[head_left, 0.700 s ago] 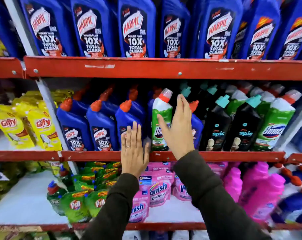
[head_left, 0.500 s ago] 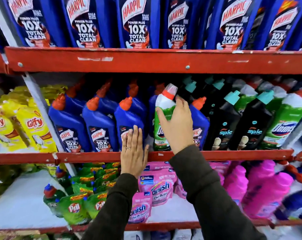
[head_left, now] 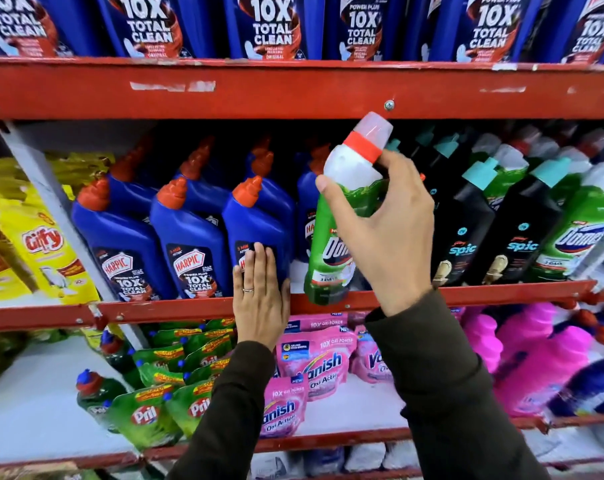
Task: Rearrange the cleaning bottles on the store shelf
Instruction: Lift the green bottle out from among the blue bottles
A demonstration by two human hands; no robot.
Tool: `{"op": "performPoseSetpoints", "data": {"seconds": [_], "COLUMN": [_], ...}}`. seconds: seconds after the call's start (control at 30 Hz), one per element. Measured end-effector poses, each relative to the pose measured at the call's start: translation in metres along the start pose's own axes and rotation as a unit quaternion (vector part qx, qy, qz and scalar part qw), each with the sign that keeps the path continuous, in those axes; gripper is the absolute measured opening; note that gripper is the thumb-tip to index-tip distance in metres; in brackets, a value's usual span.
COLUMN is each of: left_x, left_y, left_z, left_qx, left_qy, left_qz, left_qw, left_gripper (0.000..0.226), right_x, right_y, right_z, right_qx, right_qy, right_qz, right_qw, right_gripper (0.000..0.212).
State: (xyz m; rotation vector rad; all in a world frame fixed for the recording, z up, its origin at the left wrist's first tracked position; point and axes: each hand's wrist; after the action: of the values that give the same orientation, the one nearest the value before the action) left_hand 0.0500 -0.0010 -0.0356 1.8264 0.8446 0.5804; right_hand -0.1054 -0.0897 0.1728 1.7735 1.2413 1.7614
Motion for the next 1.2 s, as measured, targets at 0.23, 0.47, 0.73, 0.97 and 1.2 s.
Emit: {"op": "performPoseSetpoints", "data": {"seconds": [0.23,0.47,0.73,0.97,1.2], "left_x": [-0.002,-0.003,-0.003,-0.002,-0.001], "left_y": [0.000,0.000,0.000,-0.001,-0.002], "left_z": [0.000,-0.002,-0.004,-0.002,-0.001], "left_qx": [0.001,0.017,0.019,0.017,0.008], "left_qy": [-0.009,0.007,-0.007,-0.018,-0.021], "left_qz": [-0.006,-0.010,-0.008,-0.010,-0.005], "left_qw": [1.000,1.000,1.000,1.000,1.000], "left_gripper": [0.078,0.081,0.076,0.069,0.068], "right_x": [-0.036,-0.121,-0.159,-0.165,-0.166], "right_y": [-0.055,-0.143,-0.192,-0.190,-0.184], "right_z": [-0.014,-0.005,-0.001,-0.007,-0.021], "right_qx": [0.087,0.243,0.301,0.322,0.352], "right_qy": [-0.038,-0.100,-0.123,-0.121,-0.087], "right_qz": [0.095,0.208,0.286,0.277,0.277], "right_qw": [0.991,0.942,0.901,0.897,0.890], "right_gripper": [0.055,0.055,0.071,0.088,0.094]}}
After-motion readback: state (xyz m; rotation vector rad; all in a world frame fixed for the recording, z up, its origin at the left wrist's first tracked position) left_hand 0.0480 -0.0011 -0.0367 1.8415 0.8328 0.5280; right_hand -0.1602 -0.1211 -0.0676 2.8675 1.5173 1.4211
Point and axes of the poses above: each hand's wrist, its own y-axis towards the middle knuckle, its own z-axis out of the palm, x = y × z, and after that the axes turned 9 degrees about y, right-handed
